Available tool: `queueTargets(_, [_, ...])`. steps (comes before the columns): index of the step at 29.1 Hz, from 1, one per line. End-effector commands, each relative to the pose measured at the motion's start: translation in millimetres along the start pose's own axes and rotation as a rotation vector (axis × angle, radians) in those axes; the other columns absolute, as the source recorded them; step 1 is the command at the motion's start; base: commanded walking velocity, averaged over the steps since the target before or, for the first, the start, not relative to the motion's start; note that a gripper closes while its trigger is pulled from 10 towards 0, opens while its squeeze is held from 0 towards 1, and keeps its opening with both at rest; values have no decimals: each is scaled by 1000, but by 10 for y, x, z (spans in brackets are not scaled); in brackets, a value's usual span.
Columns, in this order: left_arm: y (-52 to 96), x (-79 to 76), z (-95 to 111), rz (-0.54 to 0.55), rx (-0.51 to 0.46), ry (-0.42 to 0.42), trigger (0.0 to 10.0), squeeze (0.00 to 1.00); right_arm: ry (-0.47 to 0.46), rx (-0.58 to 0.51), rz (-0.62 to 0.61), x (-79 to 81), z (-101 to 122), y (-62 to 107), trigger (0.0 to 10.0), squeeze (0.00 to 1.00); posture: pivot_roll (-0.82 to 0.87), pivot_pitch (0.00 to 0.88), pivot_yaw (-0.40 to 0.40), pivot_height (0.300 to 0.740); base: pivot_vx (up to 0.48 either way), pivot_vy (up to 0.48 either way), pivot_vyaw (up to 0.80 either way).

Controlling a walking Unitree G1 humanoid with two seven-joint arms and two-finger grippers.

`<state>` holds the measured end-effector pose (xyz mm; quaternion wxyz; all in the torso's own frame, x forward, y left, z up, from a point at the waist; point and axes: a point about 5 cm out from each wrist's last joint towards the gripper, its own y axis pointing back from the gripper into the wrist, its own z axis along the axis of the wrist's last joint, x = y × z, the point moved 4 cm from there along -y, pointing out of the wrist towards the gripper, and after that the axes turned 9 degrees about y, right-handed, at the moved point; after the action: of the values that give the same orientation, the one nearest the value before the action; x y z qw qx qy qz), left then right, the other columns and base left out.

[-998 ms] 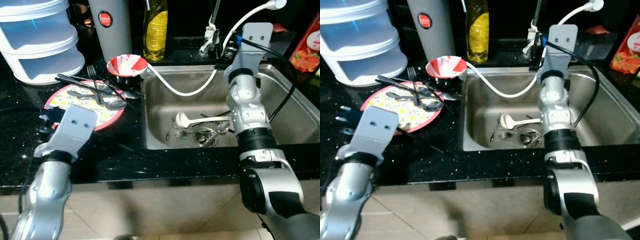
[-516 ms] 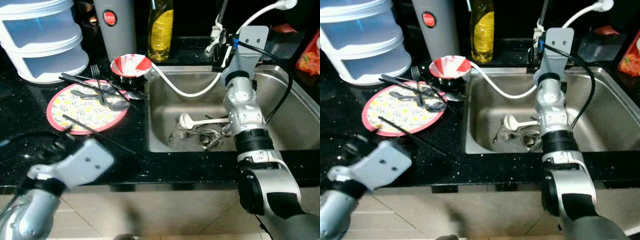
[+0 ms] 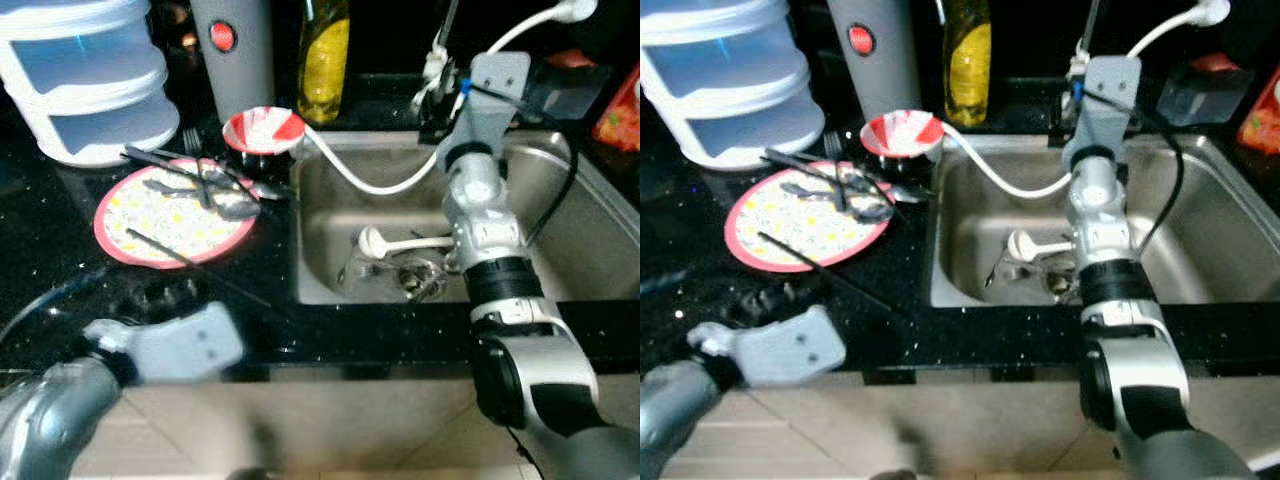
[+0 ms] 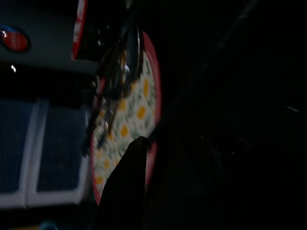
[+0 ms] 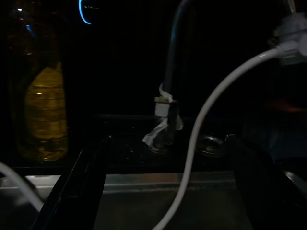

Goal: Kitchen organization

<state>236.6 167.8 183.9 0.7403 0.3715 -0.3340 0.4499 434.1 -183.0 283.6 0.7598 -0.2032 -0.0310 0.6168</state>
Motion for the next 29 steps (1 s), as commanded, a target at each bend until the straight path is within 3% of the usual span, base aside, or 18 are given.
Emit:
queueTargets(1, [-18, -79, -99, -56, 38, -50, 10000, 0, -11, -1, -6, 0, 19, -18, 10000, 0, 214, 0, -1, 740, 0, 0, 0])
queueTargets(4, [-203, 1, -160, -17, 22, -152, 10000, 0, -12, -8, -15, -27, 34, -17, 10000, 0, 199, 0, 4, 740, 0, 0, 0])
queueTargets(9, [-402, -28, -168, -25, -19, -148, 10000, 0, -8, -5, -31, -75, 16, 0, 10000, 0, 179, 0, 11, 740, 0, 0, 0])
queueTargets(10, [-424, -25, -148, -24, -30, -142, 4980, 0, -6, -7, -34, -85, 21, 1, 10000, 0, 179, 0, 11, 740, 0, 0, 0])
queueTargets(11, [-424, -25, -148, -24, -30, -142, 4980, 0, -6, -7, -34, -85, 21, 1, 10000, 0, 179, 0, 11, 740, 0, 0, 0])
queueTargets(12, [-435, -22, -123, -27, -43, -133, 0, 0, -5, -8, -38, -99, 25, 1, 10000, 0, 166, 0, 19, 740, 0, 0, 0])
queueTargets(16, [-459, 31, 27, -19, -120, -83, 0, 0, -1, -8, -52, -140, 23, 3, 10000, 0, 163, 0, 22, 740, 0, 0, 0])
queueTargets(18, [-474, 73, 156, -9, -174, 32, 0, 0, -2, -7, -52, -132, 20, 6, 10000, 0, 165, 0, 22, 740, 0, 0, 0])
queueTargets(21, [-500, 112, 259, 3, -223, 88, 0, 0, -4, -7, -50, -117, 20, 6, 10000, 0, 167, 0, 21, 740, 0, 0, 0])
queueTargets(29, [-578, 90, 403, 10, -294, -7, 0, 0, -14, -13, -41, -69, 58, -15, 10000, 0, 176, 0, 15, 740, 0, 0, 0])
